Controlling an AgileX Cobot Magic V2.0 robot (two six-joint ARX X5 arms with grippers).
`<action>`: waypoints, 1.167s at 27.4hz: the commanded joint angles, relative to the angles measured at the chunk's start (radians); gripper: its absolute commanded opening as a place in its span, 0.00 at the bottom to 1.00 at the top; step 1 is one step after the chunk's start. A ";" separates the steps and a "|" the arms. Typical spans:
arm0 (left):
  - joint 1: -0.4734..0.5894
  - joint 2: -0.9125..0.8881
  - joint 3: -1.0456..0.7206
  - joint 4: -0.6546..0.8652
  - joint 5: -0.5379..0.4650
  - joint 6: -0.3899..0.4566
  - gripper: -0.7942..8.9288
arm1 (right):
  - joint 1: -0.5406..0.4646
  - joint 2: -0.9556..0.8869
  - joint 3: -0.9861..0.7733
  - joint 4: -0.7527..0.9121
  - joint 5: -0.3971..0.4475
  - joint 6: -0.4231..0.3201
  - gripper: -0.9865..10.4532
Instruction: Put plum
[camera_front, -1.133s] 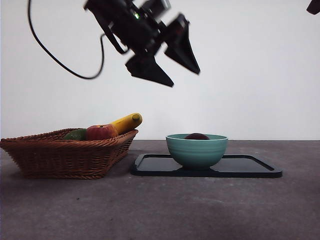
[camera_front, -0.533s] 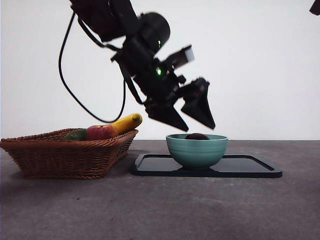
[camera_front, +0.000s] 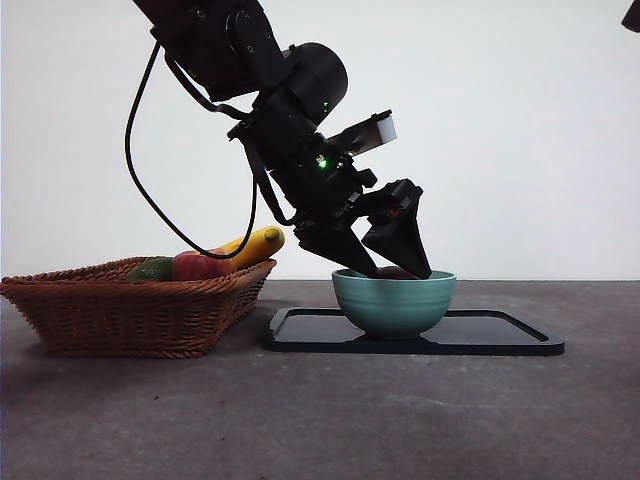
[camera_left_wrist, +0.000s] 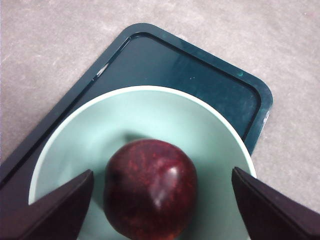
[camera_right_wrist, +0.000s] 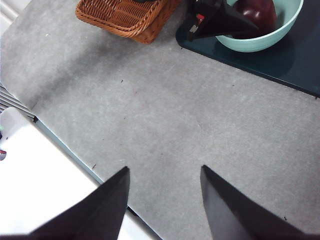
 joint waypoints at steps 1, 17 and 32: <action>-0.011 0.033 0.026 0.014 -0.003 0.018 0.53 | 0.005 0.003 0.004 0.006 -0.003 0.013 0.28; -0.031 0.049 0.026 0.005 -0.002 0.021 0.50 | 0.005 0.003 0.004 0.006 -0.003 0.013 0.28; -0.021 0.023 0.042 0.020 -0.002 -0.037 0.33 | 0.005 0.003 0.004 0.007 -0.003 0.010 0.28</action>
